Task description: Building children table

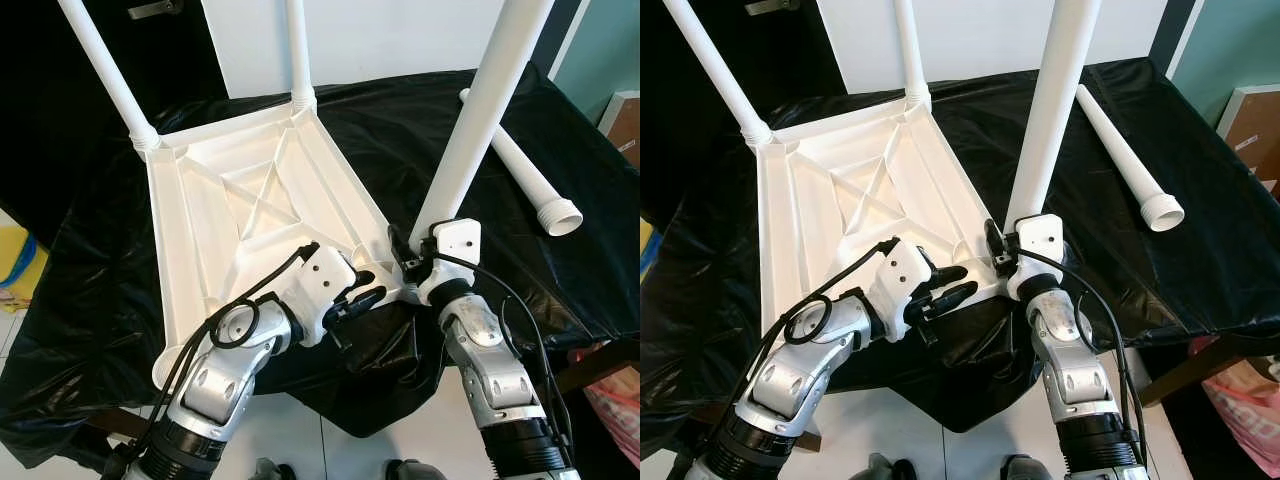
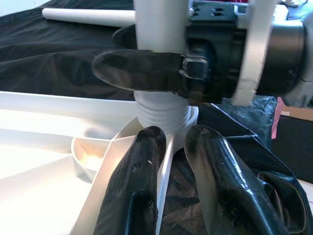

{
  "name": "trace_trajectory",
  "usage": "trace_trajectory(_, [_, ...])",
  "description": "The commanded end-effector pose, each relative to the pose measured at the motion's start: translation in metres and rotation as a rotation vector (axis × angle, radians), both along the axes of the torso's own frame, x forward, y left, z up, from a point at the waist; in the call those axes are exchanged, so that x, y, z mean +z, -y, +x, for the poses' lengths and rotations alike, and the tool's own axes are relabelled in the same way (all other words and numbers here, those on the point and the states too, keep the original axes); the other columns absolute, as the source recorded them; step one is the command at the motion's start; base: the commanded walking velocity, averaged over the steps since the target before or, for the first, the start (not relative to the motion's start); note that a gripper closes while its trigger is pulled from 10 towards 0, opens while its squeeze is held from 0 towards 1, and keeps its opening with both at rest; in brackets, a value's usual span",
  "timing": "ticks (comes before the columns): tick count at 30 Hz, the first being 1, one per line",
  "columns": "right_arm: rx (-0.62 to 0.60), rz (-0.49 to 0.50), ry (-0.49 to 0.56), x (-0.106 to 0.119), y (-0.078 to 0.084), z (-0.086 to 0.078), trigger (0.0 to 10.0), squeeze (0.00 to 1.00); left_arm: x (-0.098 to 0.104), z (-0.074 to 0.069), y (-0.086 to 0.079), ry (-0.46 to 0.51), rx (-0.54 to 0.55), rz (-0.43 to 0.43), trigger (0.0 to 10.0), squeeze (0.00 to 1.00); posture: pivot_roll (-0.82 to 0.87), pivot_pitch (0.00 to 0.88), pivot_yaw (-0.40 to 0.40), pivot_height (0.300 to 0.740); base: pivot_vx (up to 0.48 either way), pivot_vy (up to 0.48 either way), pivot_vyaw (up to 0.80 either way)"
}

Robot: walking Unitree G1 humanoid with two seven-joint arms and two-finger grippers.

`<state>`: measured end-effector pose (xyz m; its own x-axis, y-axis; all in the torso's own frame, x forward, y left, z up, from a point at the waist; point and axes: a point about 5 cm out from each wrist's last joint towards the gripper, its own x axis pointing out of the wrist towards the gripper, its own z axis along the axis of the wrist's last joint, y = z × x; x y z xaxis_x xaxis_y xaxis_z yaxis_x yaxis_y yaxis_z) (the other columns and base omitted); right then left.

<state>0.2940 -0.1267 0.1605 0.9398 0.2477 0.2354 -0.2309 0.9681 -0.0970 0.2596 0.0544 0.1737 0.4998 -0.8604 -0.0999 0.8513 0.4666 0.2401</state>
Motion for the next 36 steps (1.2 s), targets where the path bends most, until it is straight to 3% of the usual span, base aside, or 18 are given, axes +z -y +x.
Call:
trace_trajectory(1, [0.007,-0.028,-0.054,-0.015,0.001,-0.004,10.0,0.00,0.001,0.002,-0.005,0.012,0.091,-0.013,10.0,0.00,-0.10,0.111,0.047,0.740,0.000,0.000,0.00])
trace_trajectory(9, [-0.030,0.005,-0.093,-0.023,0.017,0.001,10.0,0.00,0.005,0.002,-0.004,0.009,0.076,-0.033,10.0,0.00,-0.10,0.112,0.047,0.740,0.000,0.000,0.00])
trace_trajectory(17, [-0.002,-0.072,-0.080,-0.028,0.020,-0.001,10.0,0.00,0.005,0.000,-0.005,0.009,0.070,-0.037,10.0,0.00,-0.10,0.118,0.050,0.740,0.000,0.000,0.00])
trace_trajectory(36, [0.017,-0.093,-0.095,-0.036,0.020,0.000,10.0,0.00,0.006,0.001,-0.005,0.009,0.067,-0.036,10.0,0.00,-0.10,0.129,0.058,0.740,0.000,0.000,0.00])
